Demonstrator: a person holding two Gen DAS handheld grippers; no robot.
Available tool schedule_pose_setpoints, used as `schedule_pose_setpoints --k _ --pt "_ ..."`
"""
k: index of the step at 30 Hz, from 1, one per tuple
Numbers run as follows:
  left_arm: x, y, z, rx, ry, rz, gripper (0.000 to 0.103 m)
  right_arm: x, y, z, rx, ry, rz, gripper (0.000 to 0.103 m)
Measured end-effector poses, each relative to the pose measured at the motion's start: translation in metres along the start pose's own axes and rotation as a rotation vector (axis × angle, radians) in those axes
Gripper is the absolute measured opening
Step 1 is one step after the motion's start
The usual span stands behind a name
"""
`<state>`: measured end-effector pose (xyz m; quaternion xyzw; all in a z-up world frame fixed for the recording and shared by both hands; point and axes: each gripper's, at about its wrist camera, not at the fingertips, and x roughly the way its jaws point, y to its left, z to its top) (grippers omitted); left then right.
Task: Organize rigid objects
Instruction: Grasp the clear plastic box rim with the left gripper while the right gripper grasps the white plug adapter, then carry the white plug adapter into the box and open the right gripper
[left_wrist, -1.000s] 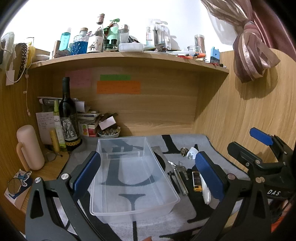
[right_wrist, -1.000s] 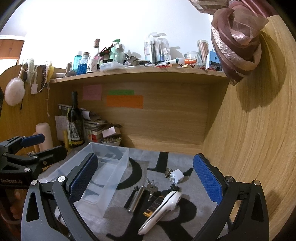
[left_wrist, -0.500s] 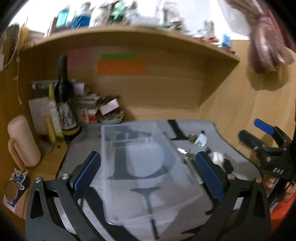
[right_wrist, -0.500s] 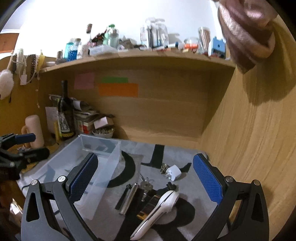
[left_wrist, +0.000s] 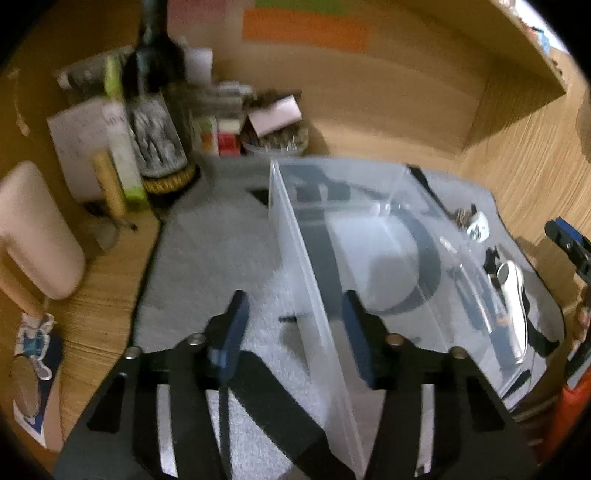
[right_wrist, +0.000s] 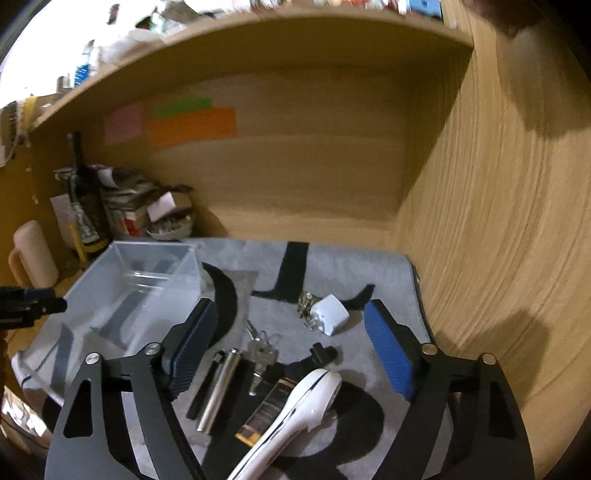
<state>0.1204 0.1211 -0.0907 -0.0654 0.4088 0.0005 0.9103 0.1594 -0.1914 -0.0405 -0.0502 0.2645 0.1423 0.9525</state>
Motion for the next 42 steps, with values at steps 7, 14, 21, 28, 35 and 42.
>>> schedule_pose_setpoints --k 7,14,21,28,35,42 --pt "0.021 -0.001 0.002 0.0 0.097 -0.101 0.023 0.037 -0.014 -0.001 0.024 0.114 -0.034 0.065" --pt "0.025 -0.008 0.003 0.026 0.107 -0.094 0.018 0.081 -0.02 -0.001 -0.019 0.242 -0.076 0.062" --pt "0.025 -0.007 0.001 0.032 0.097 -0.098 0.018 0.124 -0.037 0.005 0.009 0.355 -0.046 0.062" --pt "0.025 -0.006 0.001 0.027 0.093 -0.103 0.018 0.153 -0.042 0.003 0.025 0.426 -0.031 0.055" --pt "0.025 -0.006 0.001 0.027 0.09 -0.091 0.017 0.152 -0.04 0.003 0.021 0.419 -0.02 0.05" --pt "0.025 -0.009 0.001 0.026 0.091 -0.072 0.016 0.126 -0.038 0.008 0.028 0.334 -0.021 0.05"
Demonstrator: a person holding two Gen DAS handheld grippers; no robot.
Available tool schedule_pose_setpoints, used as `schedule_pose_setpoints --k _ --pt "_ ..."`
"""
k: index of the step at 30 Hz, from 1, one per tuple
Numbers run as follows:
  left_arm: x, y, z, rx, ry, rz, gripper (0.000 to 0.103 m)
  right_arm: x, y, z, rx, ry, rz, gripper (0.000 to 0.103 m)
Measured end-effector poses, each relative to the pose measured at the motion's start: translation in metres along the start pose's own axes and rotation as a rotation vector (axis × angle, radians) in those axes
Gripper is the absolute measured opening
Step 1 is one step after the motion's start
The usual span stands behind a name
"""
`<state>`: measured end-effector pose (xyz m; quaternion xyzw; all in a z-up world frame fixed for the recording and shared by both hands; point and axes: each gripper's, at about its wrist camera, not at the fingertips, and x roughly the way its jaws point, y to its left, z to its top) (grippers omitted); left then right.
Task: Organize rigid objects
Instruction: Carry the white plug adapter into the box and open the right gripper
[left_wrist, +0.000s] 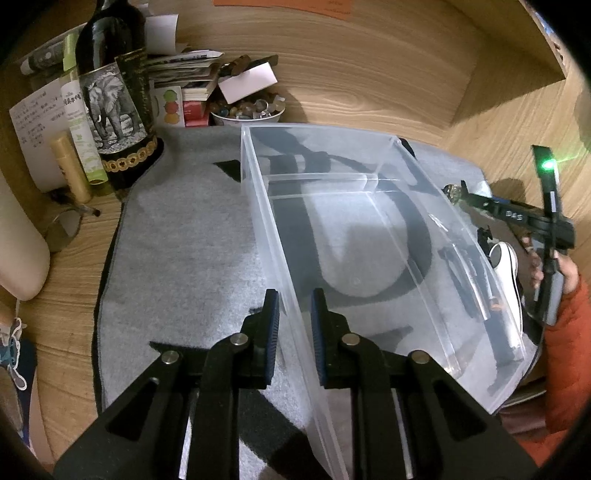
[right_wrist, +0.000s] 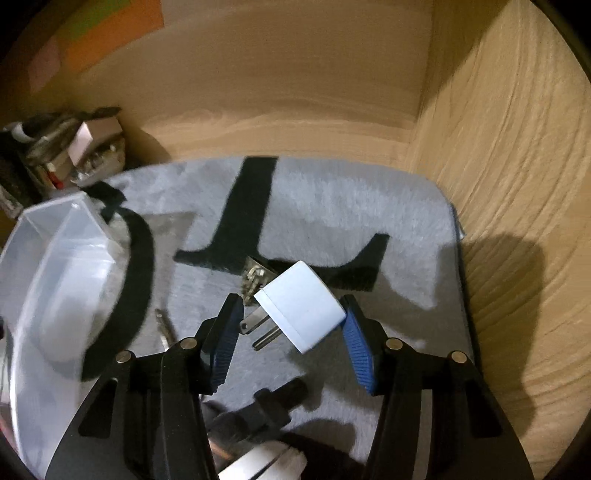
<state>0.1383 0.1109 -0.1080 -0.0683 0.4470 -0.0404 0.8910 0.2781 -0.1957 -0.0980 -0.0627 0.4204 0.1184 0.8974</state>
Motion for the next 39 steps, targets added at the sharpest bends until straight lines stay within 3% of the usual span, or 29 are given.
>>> schedule_pose_setpoints --k 13,21,31,39 --pt "0.001 -0.001 0.001 0.008 -0.003 0.024 0.015 -0.078 0.052 0.005 -0.097 -0.189 0.05 0.05" --pt "0.0 0.0 0.001 0.011 -0.005 0.02 0.015 -0.103 0.092 0.008 -0.168 -0.262 0.116 0.05" --pt "0.001 0.0 0.001 0.015 -0.013 0.014 0.016 -0.103 0.142 0.013 -0.247 -0.278 0.205 0.051" --pt "0.0 0.001 0.0 0.015 -0.019 0.007 0.016 -0.082 0.181 0.018 -0.325 -0.222 0.256 0.051"
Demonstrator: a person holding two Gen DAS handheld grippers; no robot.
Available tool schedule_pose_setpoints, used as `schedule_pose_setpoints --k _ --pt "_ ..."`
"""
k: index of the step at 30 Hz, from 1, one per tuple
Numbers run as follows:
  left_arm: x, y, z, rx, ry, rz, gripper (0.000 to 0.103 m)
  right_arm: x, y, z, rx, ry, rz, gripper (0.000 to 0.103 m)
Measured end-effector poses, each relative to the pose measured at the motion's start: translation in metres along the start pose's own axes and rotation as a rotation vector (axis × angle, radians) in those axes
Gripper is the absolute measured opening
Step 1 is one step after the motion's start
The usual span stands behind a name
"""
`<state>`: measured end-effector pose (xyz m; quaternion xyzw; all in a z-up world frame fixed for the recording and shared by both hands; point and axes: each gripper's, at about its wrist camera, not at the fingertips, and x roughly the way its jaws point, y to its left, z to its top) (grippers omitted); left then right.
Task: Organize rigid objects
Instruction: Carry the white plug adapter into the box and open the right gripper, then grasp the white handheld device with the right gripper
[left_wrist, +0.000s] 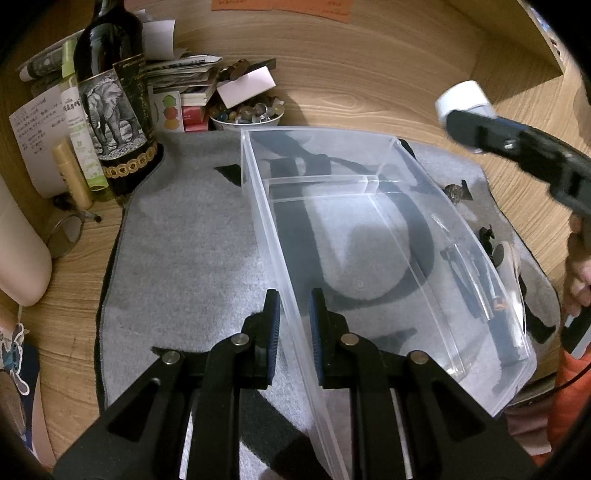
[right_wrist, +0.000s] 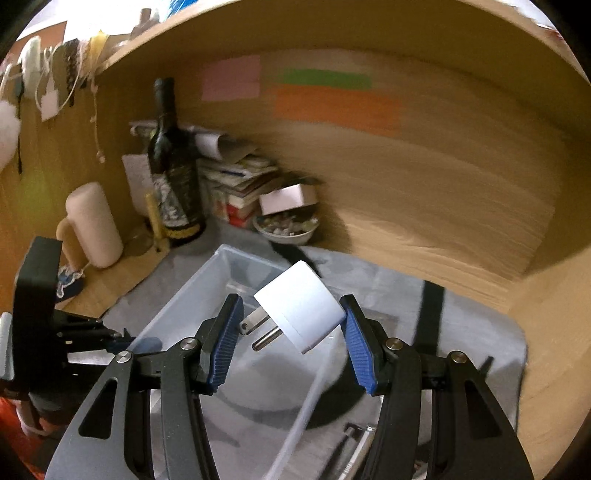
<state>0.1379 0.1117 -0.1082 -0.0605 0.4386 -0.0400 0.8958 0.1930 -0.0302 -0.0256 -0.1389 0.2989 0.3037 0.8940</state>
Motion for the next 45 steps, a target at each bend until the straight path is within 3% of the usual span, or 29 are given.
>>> schedule_pose_setpoints --k 10,16,24,28,35,40,45 --pt "-0.002 0.001 -0.001 0.004 -0.011 -0.011 0.017 0.039 0.028 -0.002 -0.07 0.107 0.067 0.05" --pt "-0.002 0.0 -0.001 0.017 -0.011 -0.009 0.017 0.058 0.032 -0.007 -0.098 0.17 0.065 0.05" --pt "-0.002 0.002 0.0 0.012 -0.009 -0.018 0.017 0.047 0.025 -0.009 -0.069 0.145 0.064 0.05" --pt "-0.002 0.002 0.0 0.007 -0.008 -0.019 0.017 0.031 0.016 -0.008 -0.049 0.101 0.028 0.068" --pt "-0.001 0.001 0.001 0.009 -0.003 -0.013 0.017 -0.009 -0.017 -0.013 0.027 0.019 -0.075 0.081" --pt "-0.001 0.0 0.001 0.015 -0.004 -0.007 0.017 -0.039 -0.049 -0.026 0.089 -0.012 -0.18 0.082" --pt "-0.001 0.001 0.001 0.022 -0.003 -0.006 0.017 -0.057 -0.078 -0.054 0.157 0.014 -0.281 0.082"
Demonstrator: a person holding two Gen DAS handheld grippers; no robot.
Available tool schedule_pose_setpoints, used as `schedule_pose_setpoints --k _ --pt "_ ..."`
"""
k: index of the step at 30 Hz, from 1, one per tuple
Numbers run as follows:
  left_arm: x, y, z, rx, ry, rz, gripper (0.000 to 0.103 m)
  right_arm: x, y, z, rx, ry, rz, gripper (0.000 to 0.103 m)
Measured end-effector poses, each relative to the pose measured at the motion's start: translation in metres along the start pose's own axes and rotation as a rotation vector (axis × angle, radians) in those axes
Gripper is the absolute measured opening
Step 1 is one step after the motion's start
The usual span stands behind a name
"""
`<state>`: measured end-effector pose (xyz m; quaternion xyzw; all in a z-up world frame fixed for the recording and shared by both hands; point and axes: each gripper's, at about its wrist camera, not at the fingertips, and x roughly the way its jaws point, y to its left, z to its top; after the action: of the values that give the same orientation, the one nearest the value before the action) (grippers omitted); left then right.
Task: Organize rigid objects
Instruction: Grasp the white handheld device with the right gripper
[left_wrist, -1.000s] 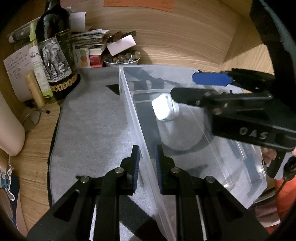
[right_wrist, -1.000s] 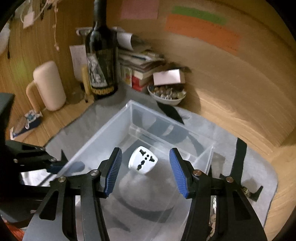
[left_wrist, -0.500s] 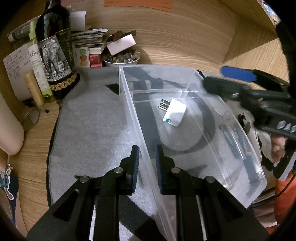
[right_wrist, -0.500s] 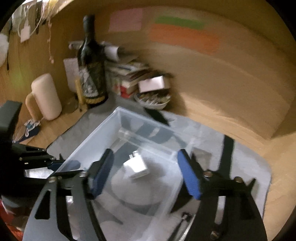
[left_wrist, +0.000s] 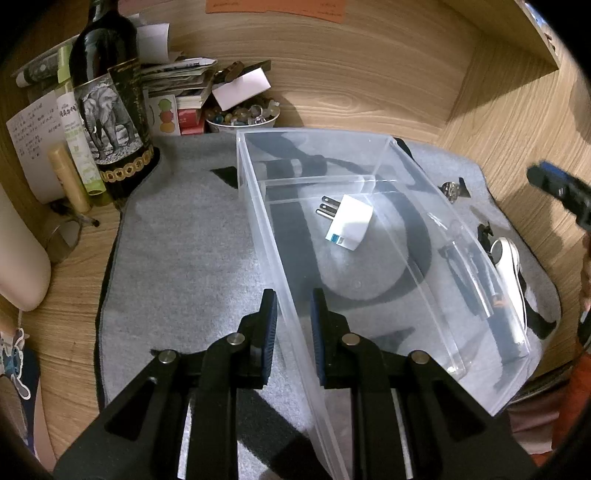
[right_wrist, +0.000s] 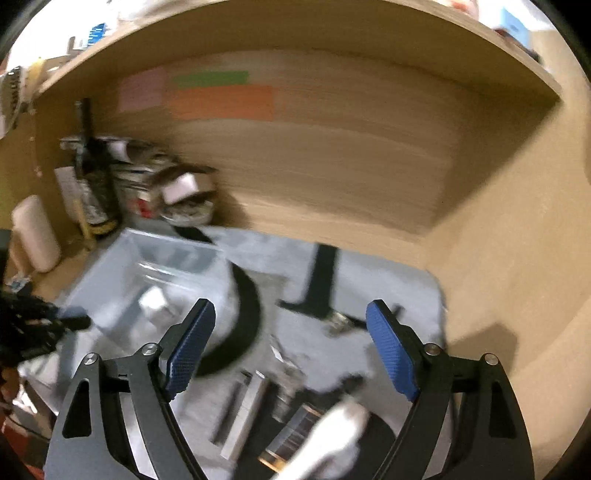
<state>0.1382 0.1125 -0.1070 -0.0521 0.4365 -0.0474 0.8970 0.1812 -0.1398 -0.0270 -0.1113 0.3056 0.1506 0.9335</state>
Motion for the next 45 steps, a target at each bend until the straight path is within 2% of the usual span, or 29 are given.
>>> schedule_pose_setpoints --k 4,10,18,21,23,28,34,38,45 --pt "0.0 0.0 0.0 0.006 0.001 0.001 0.017 0.002 -0.019 -0.025 0.033 0.056 -0.062 0.082" --pt "0.0 0.0 0.0 0.006 0.001 0.002 0.017 0.014 -0.042 -0.058 0.092 0.148 -0.103 0.082" --pt "0.0 0.0 0.0 0.006 0.001 0.002 0.017 0.039 -0.056 -0.088 0.193 0.24 -0.059 0.08" --pt "0.0 0.0 0.0 0.003 0.0 0.002 0.017 0.046 -0.058 -0.093 0.216 0.261 -0.034 0.069" --pt "0.0 0.0 0.0 0.003 0.0 0.005 0.017 0.048 -0.06 -0.095 0.237 0.267 -0.005 0.062" --pt "0.0 -0.001 -0.001 0.004 -0.001 0.006 0.017 0.045 -0.064 -0.096 0.236 0.272 0.024 0.053" --pt "0.0 -0.001 -0.001 0.004 -0.001 0.006 0.017 0.051 -0.07 -0.1 0.255 0.29 0.043 0.049" --pt "0.0 -0.001 0.0 0.005 0.0 0.009 0.017 0.054 -0.067 -0.099 0.242 0.276 0.028 0.038" --pt "0.001 -0.001 0.0 0.002 0.001 0.012 0.017 0.044 -0.075 -0.092 0.267 0.219 0.01 0.037"
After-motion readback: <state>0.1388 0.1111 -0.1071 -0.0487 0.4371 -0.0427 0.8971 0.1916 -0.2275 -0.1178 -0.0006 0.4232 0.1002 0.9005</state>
